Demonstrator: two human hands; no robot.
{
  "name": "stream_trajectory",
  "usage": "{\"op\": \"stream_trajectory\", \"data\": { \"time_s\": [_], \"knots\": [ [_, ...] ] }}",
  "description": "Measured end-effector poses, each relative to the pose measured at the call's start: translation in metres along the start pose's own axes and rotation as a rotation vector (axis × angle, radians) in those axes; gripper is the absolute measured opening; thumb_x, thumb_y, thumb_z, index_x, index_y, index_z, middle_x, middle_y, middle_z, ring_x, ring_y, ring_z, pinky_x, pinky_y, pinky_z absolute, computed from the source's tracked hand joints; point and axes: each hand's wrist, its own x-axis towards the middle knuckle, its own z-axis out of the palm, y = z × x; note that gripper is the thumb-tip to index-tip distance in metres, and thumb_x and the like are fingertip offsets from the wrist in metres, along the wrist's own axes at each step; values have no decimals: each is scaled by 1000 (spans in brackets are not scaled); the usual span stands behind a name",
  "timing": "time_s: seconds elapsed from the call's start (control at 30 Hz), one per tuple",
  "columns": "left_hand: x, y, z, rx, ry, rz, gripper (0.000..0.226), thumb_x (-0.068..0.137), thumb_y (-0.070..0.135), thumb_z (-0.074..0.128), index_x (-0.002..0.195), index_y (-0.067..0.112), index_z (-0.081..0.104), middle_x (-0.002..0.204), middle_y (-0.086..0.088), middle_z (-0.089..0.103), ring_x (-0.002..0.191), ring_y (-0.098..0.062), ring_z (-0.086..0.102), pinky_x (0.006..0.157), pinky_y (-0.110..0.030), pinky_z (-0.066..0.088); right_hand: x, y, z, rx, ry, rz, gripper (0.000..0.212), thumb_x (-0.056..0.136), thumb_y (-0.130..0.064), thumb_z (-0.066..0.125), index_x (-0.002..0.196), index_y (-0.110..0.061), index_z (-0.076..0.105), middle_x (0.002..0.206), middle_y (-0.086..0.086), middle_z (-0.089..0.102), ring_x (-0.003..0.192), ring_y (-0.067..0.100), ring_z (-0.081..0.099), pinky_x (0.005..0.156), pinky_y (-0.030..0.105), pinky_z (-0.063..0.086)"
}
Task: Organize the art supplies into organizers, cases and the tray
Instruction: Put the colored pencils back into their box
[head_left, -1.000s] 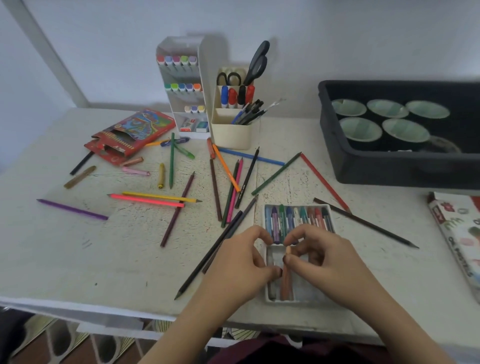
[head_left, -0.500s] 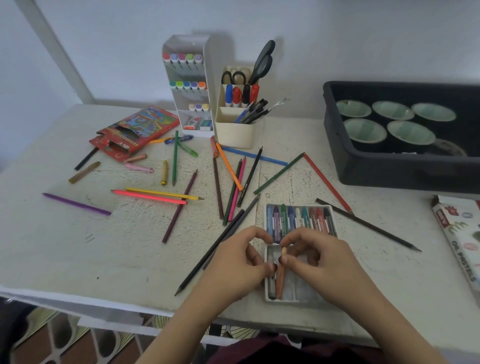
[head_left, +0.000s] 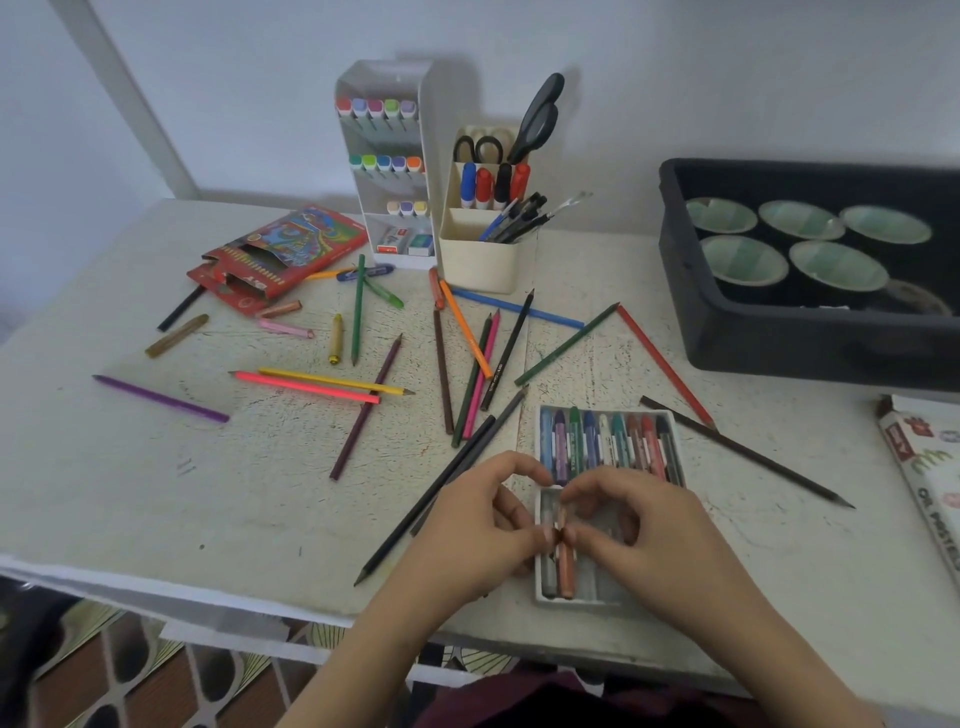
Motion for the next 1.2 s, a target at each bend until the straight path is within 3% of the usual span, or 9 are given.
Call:
{"op": "stream_trajectory", "data": {
  "time_s": [0.13, 0.3, 0.5, 0.7, 0.87, 1.0, 1.2],
  "knots": [
    [1, -1, 0, -10, -7, 0, 34, 78, 5, 72, 98, 30, 60, 65, -1, 60, 53, -11, 59, 62, -50, 55, 0, 0, -4, 9, -55, 11, 32, 74, -32, 76, 101, -40, 59, 83, -20, 56, 76, -13, 50, 61, 11, 37],
    [3, -3, 0, -23, -10, 9, 35, 77, 4, 72, 96, 31, 60, 64, 0, 59, 51, -10, 56, 63, -45, 55, 6, -6, -4, -86, -109, 106, 39, 74, -41, 73, 100, -41, 44, 82, -9, 50, 66, 2, 46, 57, 20, 36],
    [0, -4, -1, 17, -53, 47, 38, 77, 12, 73, 102, 34, 55, 69, 2, 57, 53, -5, 51, 55, -23, 47, 20, -12, -7, -85, -174, 209, 40, 69, -30, 79, 90, -34, 45, 74, -5, 51, 63, 8, 46, 62, 31, 42],
    [-4, -6, 2, 57, -81, 38, 61, 62, 15, 83, 104, 41, 49, 80, -8, 60, 56, -9, 54, 58, -33, 50, 22, -13, -10, -57, -196, 221, 39, 68, -24, 81, 86, -29, 47, 66, -5, 51, 57, 7, 45, 58, 27, 40],
    [-3, -4, 5, 101, -85, 29, 61, 65, 14, 80, 106, 41, 44, 76, 0, 53, 58, -9, 50, 56, -32, 49, 20, -10, -7, -67, -128, 182, 29, 74, -31, 76, 84, -28, 49, 63, -3, 52, 54, 5, 45, 55, 23, 38],
    [-4, -4, 6, 103, -35, 52, 48, 73, 18, 73, 106, 40, 46, 70, 3, 52, 55, -7, 50, 57, -32, 47, 23, -10, -5, -104, -94, 182, 27, 75, -31, 76, 81, -27, 49, 63, -4, 53, 55, 5, 47, 53, 21, 37],
    [-3, 1, 9, 142, -30, 2, 48, 73, 12, 71, 103, 38, 44, 61, 5, 49, 50, -10, 46, 49, -29, 41, 24, -10, -1, -182, -87, 208, 31, 75, -35, 74, 81, -29, 44, 69, -5, 55, 63, 10, 53, 61, 32, 45]
  ]
}}
